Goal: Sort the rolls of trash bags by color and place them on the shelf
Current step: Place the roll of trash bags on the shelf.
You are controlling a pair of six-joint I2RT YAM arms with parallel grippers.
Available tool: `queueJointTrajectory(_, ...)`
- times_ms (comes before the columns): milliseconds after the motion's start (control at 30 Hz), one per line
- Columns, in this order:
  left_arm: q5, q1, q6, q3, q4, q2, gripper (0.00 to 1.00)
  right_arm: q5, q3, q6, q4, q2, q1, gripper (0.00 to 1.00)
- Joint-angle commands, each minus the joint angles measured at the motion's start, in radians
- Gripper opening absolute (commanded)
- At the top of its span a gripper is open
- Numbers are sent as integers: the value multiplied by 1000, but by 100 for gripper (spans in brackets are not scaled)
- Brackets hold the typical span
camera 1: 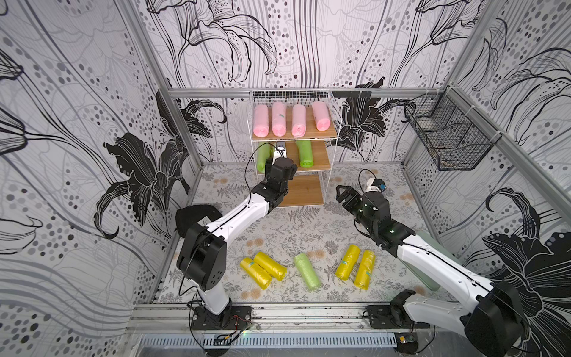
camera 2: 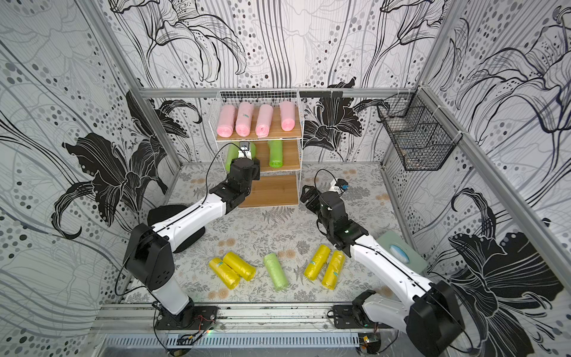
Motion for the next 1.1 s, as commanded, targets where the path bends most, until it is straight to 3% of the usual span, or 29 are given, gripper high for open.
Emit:
queueJointTrajectory(0, -23, 7, 15, -3, 34, -17, 64, -12, -10, -4, 5, 1, -7, 95)
queueJointTrajectory(433, 36, -25, -95, -101, -9, -149, 74, -28, 11, -40, -41, 10, -12, 94)
queueJointTrajectory(567, 83, -58, -178, -169, -33, -221, 75, -58, 78, -139, -163, 36, -13, 94)
queueJointTrajectory(667, 125, -92, -250, -235, -97, -307, 75, -157, 154, -259, -317, 72, -11, 93)
queueJointTrajectory(733, 215, -94, -309, -289, -146, -376, 75, -251, 191, -331, -418, 92, 1, 92)
queueJointTrajectory(867, 353, -93, -417, -362, -312, -480, 74, -334, 246, -424, -633, 135, 98, 89)
queueJointTrajectory(1067, 440, -27, -463, -416, -499, -573, 74, -366, 262, -419, -734, 240, 291, 86)
